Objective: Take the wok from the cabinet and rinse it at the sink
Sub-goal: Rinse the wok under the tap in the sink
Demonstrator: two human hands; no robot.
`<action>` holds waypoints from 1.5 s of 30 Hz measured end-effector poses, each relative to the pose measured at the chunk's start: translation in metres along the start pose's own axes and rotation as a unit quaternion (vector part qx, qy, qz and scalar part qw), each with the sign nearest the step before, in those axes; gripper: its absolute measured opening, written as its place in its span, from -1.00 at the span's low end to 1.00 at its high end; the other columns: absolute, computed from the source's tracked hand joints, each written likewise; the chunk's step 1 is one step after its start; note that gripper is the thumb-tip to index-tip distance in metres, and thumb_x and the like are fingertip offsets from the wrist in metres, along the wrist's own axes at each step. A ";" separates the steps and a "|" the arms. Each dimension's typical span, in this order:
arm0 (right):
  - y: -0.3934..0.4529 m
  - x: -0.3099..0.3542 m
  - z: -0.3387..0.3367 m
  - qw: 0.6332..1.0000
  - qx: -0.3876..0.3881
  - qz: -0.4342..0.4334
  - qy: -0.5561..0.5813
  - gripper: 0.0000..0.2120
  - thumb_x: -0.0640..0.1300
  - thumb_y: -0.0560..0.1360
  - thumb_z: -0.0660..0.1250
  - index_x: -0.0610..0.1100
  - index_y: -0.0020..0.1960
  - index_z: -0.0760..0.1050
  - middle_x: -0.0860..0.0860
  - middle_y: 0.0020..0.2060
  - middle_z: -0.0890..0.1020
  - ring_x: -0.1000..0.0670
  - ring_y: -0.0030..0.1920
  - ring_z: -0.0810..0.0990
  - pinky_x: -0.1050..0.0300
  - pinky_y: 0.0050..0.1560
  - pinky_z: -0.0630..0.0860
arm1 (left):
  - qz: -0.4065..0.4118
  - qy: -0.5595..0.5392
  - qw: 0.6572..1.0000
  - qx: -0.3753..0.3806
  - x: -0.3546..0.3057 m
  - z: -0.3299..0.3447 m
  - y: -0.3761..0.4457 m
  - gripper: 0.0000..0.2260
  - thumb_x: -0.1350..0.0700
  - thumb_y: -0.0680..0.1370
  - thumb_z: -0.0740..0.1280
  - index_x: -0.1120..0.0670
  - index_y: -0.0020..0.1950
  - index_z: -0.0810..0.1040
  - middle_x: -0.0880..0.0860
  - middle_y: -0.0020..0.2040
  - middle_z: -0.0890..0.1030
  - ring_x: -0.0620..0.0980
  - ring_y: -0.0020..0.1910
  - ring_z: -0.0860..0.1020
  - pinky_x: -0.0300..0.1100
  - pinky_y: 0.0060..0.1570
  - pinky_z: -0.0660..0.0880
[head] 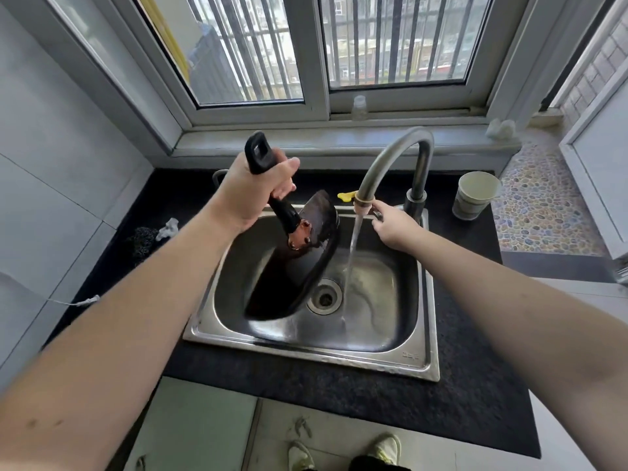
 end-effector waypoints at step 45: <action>-0.012 -0.005 0.008 0.983 -0.067 0.168 0.019 -0.61 -0.14 0.65 0.00 -0.06 0.43 0.36 -0.16 0.24 0.54 -0.16 0.14 0.53 0.11 0.05 0.43 | -0.096 -0.201 0.973 -0.055 0.080 0.004 0.013 -0.78 0.08 0.45 0.49 0.17 -0.11 0.51 0.07 -0.34 0.60 -0.05 -0.34 0.59 -0.19 -0.29 0.51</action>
Point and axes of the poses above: each hand's wrist, its own y-axis towards the middle knuckle, its own z-axis out of the palm, x = y × z, the point moved 6 cm from there along y, towards the middle knuckle
